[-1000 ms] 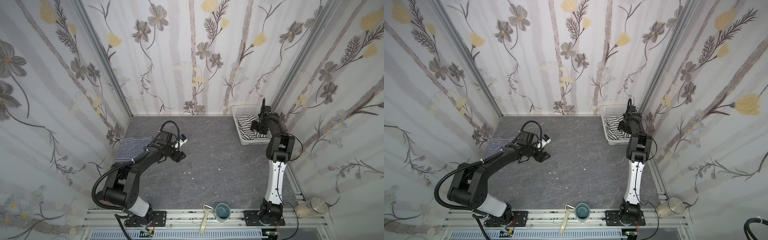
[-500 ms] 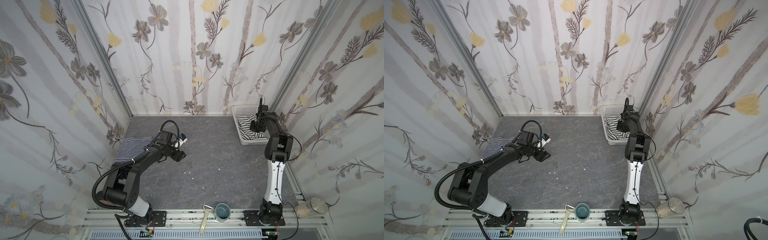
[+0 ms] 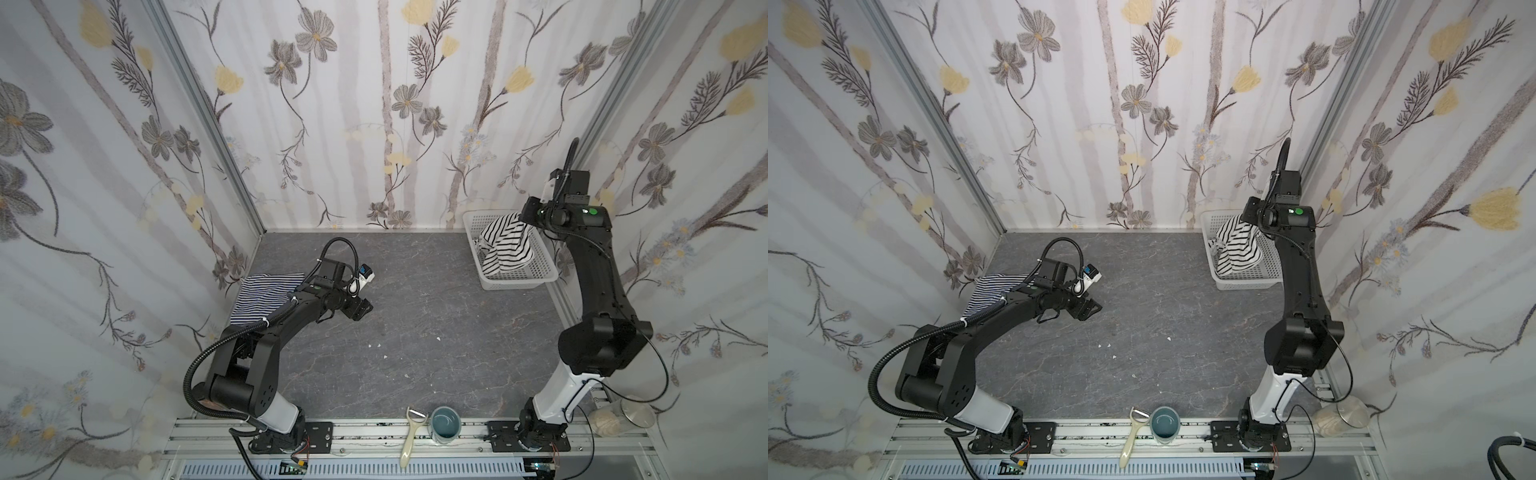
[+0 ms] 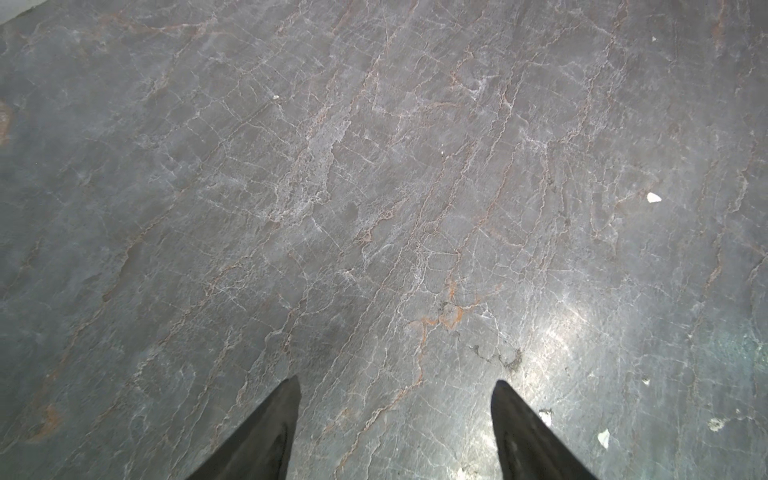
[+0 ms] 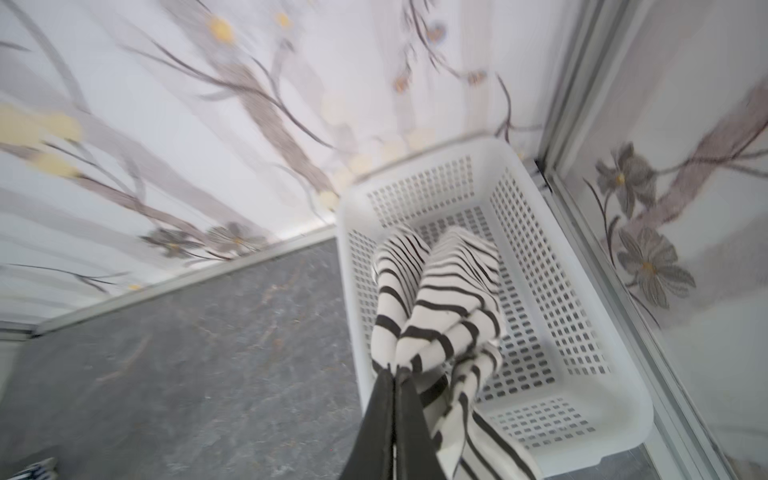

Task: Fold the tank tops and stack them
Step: 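Grasp the black-and-white striped tank top in the basket with the right gripper and lift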

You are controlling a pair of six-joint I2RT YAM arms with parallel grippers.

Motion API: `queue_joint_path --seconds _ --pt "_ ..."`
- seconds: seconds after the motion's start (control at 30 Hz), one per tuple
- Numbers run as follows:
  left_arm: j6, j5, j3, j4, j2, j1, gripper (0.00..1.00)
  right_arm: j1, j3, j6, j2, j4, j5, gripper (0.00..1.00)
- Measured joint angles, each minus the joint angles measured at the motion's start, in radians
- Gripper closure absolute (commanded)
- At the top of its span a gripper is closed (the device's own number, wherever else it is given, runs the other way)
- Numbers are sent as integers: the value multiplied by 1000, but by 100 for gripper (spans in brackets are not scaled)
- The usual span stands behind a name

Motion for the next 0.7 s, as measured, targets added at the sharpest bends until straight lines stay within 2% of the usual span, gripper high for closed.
queue_joint_path --seconds 0.23,0.4,0.57,0.7 --pt "0 -1 14 3 2 0 25 72 -48 56 -231 52 -128 100" --pt "0 -13 15 6 2 0 25 140 -92 124 -386 167 -261 100" --pt "-2 -29 15 10 2 13 25 237 -150 225 -425 314 -370 100" --pt "-4 -62 27 15 2 43 25 336 -231 309 -384 428 -413 100"
